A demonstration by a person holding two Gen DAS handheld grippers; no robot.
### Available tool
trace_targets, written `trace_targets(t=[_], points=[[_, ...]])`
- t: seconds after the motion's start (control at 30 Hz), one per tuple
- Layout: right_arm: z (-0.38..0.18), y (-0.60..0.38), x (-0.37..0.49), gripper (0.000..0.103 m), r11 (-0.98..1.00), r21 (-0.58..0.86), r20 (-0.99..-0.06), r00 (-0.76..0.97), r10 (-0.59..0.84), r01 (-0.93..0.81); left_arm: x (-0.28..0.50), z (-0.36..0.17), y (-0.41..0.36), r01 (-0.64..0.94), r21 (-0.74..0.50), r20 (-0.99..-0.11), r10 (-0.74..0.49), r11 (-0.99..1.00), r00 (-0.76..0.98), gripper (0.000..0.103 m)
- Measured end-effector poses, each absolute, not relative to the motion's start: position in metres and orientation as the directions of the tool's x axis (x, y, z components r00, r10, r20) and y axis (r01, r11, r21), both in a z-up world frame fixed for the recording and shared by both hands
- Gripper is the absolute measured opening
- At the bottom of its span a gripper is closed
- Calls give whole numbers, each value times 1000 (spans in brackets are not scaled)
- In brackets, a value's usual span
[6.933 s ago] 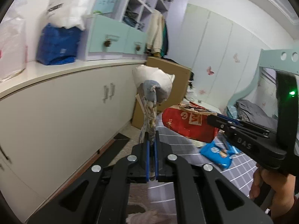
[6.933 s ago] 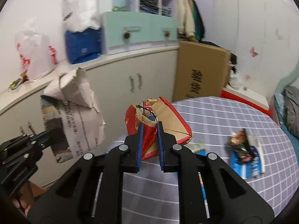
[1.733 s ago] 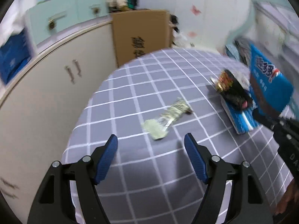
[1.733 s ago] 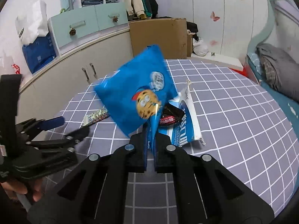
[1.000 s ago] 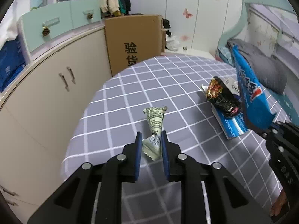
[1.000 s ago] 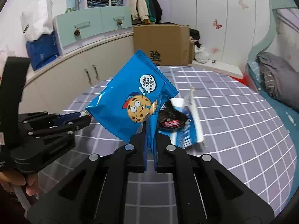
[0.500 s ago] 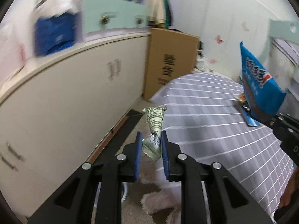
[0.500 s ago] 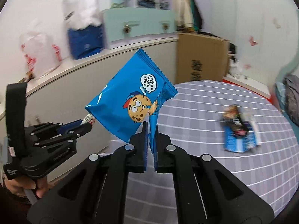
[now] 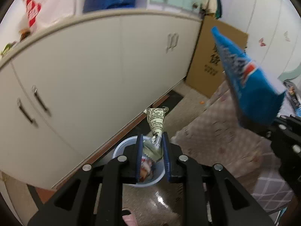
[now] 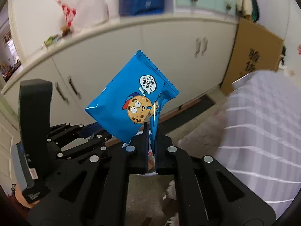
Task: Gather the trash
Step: 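Carry both items over the bin and open both grippers to drop them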
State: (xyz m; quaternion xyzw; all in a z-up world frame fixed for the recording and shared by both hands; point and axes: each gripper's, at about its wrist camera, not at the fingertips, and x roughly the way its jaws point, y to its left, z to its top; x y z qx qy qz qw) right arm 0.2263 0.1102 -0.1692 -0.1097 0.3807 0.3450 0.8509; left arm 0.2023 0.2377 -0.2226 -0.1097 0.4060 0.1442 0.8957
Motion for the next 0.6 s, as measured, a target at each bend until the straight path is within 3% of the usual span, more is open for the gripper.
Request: trace_targets(t=[0.3, 0.6], points=[[-246, 151, 234, 5, 734, 112, -820, 355, 449, -670, 207, -290, 270, -391, -84, -843, 144, 917, 519, 19], [-282, 155, 257, 5, 766, 148, -849, 316, 423, -626, 231, -331, 278, -392, -74, -886, 121, 917, 449, 19]])
